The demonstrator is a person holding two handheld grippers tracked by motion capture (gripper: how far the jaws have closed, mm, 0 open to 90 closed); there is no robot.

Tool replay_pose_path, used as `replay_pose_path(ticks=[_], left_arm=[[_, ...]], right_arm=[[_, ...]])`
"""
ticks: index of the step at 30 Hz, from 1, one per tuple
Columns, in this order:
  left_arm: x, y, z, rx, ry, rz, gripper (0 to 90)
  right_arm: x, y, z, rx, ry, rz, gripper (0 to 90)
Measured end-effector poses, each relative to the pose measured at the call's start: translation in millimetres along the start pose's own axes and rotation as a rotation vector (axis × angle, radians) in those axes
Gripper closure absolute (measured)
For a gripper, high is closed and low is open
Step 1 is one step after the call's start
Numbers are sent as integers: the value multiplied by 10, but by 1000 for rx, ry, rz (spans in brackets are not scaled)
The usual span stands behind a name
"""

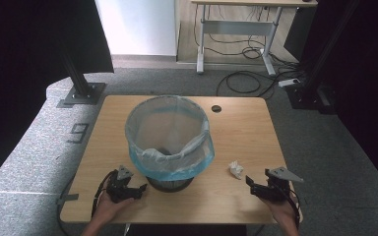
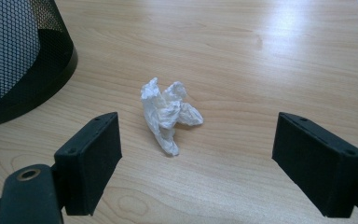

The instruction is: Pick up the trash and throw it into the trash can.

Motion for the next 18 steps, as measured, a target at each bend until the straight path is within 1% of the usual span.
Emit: replay_pose_path(ticks=[1, 10, 18], left_arm=[[0, 0, 0, 0, 0, 0, 139], [2, -1, 2, 0, -1, 0, 139], [6, -3, 6, 3, -2, 0, 139]], right_arm=[[7, -8, -14, 1, 7, -1, 153], [22, -48, -29, -7, 25, 6, 174], [33, -94, -37, 8, 31, 2, 183]])
Point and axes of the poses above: each handheld gripper's, and its own axes: y roughly backward along the jaws, x roughly out of its top, z roughly to its right, the point moved 2 cm from there along -y, roughly forward along the jaws, and after that the axes turned 11 degrees about x, right-handed, at the moved point
